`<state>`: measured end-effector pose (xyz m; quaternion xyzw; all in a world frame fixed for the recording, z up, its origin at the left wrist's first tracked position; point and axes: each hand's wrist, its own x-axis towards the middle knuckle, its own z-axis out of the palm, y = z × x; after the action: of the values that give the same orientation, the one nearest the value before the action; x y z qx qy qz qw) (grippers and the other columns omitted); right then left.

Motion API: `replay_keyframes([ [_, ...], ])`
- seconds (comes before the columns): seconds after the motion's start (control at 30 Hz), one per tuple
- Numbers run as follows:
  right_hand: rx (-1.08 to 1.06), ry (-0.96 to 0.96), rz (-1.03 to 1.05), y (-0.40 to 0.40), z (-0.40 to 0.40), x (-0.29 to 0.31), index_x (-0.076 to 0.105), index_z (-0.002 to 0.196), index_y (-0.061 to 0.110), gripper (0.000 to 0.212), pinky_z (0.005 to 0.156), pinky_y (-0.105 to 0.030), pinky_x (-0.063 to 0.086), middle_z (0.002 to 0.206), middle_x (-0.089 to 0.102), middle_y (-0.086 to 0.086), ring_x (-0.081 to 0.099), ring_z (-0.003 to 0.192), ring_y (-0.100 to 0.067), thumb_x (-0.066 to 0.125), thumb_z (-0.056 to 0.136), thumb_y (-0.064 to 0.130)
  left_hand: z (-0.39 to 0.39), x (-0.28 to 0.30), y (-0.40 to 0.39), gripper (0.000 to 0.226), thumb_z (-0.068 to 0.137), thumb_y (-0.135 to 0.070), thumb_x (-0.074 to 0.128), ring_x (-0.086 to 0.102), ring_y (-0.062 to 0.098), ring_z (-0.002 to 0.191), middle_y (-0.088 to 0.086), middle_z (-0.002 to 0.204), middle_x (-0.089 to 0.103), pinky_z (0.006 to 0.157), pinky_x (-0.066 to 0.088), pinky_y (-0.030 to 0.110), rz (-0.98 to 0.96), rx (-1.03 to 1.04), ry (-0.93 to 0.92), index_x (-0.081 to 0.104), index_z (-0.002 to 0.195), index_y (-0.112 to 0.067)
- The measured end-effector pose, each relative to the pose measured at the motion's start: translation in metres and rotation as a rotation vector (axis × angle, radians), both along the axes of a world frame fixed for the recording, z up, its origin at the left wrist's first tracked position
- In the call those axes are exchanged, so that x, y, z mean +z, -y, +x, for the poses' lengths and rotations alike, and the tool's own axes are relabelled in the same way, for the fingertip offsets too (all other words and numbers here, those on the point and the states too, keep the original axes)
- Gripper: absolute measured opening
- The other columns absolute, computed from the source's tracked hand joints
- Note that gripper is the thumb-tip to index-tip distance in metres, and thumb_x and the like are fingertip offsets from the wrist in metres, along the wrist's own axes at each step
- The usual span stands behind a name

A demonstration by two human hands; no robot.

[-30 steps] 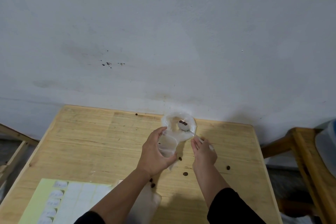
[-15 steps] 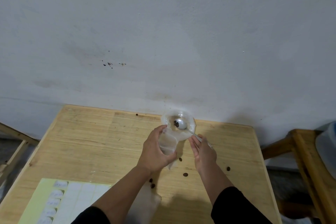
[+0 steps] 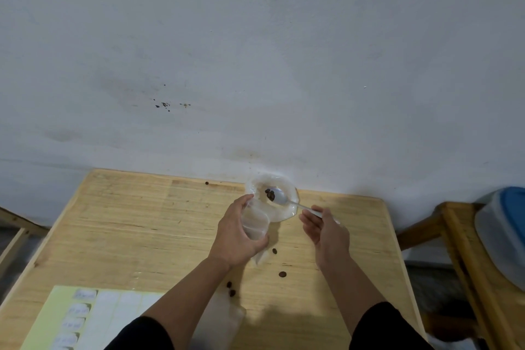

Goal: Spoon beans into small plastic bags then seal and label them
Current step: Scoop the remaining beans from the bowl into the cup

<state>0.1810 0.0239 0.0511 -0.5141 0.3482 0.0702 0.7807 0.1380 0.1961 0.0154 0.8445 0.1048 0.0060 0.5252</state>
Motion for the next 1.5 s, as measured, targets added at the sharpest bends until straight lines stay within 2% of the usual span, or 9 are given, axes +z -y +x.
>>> replay_keyframes([
  [0.17,0.127,0.141,-0.147,0.006,-0.009,0.033,0.064,0.092,0.006,0.027,0.048,-0.022,0.05,0.079,0.071,-0.011,0.068,0.071,-0.02,0.042,0.099,0.02,0.004,-0.002,-0.002,0.091,0.059,-0.035,0.084,0.039,-0.004,0.118,-0.019,0.127,0.044,0.095,0.033,0.016,-0.009,0.01,0.008,0.035,0.135,-0.033],
  [0.47,0.392,0.427,-0.571,0.002,-0.035,0.045,0.071,0.091,0.018,0.023,0.046,-0.024,0.049,0.071,0.068,-0.003,0.064,0.064,-0.01,0.048,0.096,0.015,0.008,-0.001,-0.001,0.09,0.061,-0.03,0.084,0.037,-0.003,0.119,-0.019,0.128,0.041,0.097,0.031,0.017,-0.018,0.02,0.028,0.034,0.136,-0.031],
  [0.6,0.333,0.354,-0.499,0.011,-0.042,0.04,0.074,0.087,0.016,0.017,0.048,-0.027,0.047,0.067,0.067,-0.005,0.061,0.059,-0.014,0.057,0.09,0.011,0.006,0.0,-0.001,0.091,0.06,-0.032,0.084,0.037,-0.002,0.118,-0.019,0.125,0.042,0.094,0.031,0.017,-0.012,0.027,0.032,0.034,0.136,-0.031],
  [0.8,0.186,0.187,-0.3,0.026,-0.056,0.019,0.071,0.093,0.006,0.015,0.057,-0.027,0.049,0.084,0.072,-0.011,0.066,0.076,-0.018,0.058,0.086,0.001,0.002,0.003,-0.003,0.092,0.061,-0.031,0.085,0.035,-0.002,0.12,-0.013,0.133,0.044,0.098,0.031,0.017,0.014,0.037,0.06,0.033,0.137,-0.029],
  [1.03,0.16,-0.012,-0.399,0.032,-0.06,-0.034,0.07,0.098,0.011,0.018,0.065,-0.022,0.045,0.083,0.066,0.0,0.056,0.074,-0.012,0.068,0.081,0.012,-0.01,0.008,-0.001,0.092,0.061,-0.03,0.085,0.038,0.0,0.122,-0.01,0.135,0.045,0.1,0.031,0.017,0.056,0.067,0.094,0.034,0.138,-0.024],
  [1.13,0.158,-0.072,-0.473,0.032,-0.054,-0.051,0.072,0.093,0.013,0.016,0.067,-0.024,0.044,0.086,0.069,0.001,0.061,0.078,-0.013,0.071,0.078,0.015,-0.013,0.01,0.003,0.092,0.061,-0.027,0.086,0.037,-0.002,0.123,-0.011,0.135,0.045,0.099,0.03,0.012,0.07,0.069,0.106,0.034,0.138,-0.024],
  [1.27,0.178,-0.107,-0.54,0.032,-0.044,-0.062,0.071,0.089,0.016,0.01,0.073,-0.028,0.048,0.082,0.068,0.002,0.062,0.079,-0.015,0.069,0.081,0.013,-0.015,0.013,0.01,0.094,0.06,-0.025,0.086,0.036,-0.004,0.124,-0.013,0.135,0.044,0.093,0.026,-0.003,0.075,0.061,0.104,0.034,0.139,-0.023],
  [1.37,0.216,-0.102,-0.648,0.032,-0.037,-0.069,0.073,0.092,0.011,0.013,0.079,-0.034,0.054,0.08,0.069,-0.001,0.064,0.078,-0.019,0.07,0.08,0.011,-0.016,0.015,0.015,0.095,0.06,-0.027,0.086,0.035,-0.005,0.126,-0.016,0.136,0.041,0.093,0.025,-0.003,0.093,0.057,0.105,0.033,0.139,-0.024],
  [1.5,0.274,-0.03,-0.762,0.032,-0.033,-0.074,0.073,0.088,0.004,0.012,0.073,-0.027,0.048,0.08,0.07,-0.009,0.064,0.076,-0.022,0.071,0.078,0.008,-0.018,0.018,0.024,0.097,0.06,-0.028,0.086,0.032,-0.008,0.127,-0.017,0.138,0.038,0.096,0.026,-0.001,0.096,0.064,0.101,0.031,0.14,-0.023],
])
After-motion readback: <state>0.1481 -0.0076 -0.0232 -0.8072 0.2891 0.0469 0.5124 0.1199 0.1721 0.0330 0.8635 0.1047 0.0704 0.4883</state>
